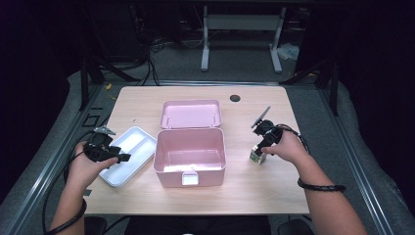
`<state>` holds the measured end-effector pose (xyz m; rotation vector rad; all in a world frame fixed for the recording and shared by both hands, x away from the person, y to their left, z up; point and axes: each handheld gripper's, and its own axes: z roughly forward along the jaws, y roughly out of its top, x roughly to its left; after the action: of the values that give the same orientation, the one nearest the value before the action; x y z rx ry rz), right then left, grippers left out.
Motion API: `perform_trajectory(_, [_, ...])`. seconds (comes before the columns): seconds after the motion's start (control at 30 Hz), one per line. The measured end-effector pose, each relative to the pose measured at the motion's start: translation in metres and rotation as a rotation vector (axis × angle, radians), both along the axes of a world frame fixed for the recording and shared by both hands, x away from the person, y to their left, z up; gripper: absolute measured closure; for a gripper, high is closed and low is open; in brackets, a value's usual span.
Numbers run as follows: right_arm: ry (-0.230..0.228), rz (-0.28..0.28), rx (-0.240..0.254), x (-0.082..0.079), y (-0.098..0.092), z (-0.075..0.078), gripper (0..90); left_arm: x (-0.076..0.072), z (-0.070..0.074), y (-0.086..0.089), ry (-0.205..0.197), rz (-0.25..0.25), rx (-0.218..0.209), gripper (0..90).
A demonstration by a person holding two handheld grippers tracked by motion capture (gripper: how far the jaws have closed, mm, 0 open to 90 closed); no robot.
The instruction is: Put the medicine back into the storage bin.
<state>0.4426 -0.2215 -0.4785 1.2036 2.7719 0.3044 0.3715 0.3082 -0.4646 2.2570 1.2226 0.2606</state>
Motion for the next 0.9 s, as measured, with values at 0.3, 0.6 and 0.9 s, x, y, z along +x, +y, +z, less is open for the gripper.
perform_trajectory(0.3, [0.016, 0.003, -0.017, -0.002, -0.001, 0.005, 46.6, 0.0, 0.0, 0.001, 0.0, 0.002, -0.008, 43.2])
perform_trajectory(0.6, [0.01, 0.014, -0.014, -0.004, 0.0, 0.018, 46.6, 0.0, -0.001, 0.002, 0.006, 0.005, -0.01, 43.1])
perform_trajectory(0.9, [-0.023, 0.054, 0.008, -0.007, 0.01, 0.034, 46.7, 0.0, 0.0, 0.002, 0.004, 0.004, -0.011, 43.0])
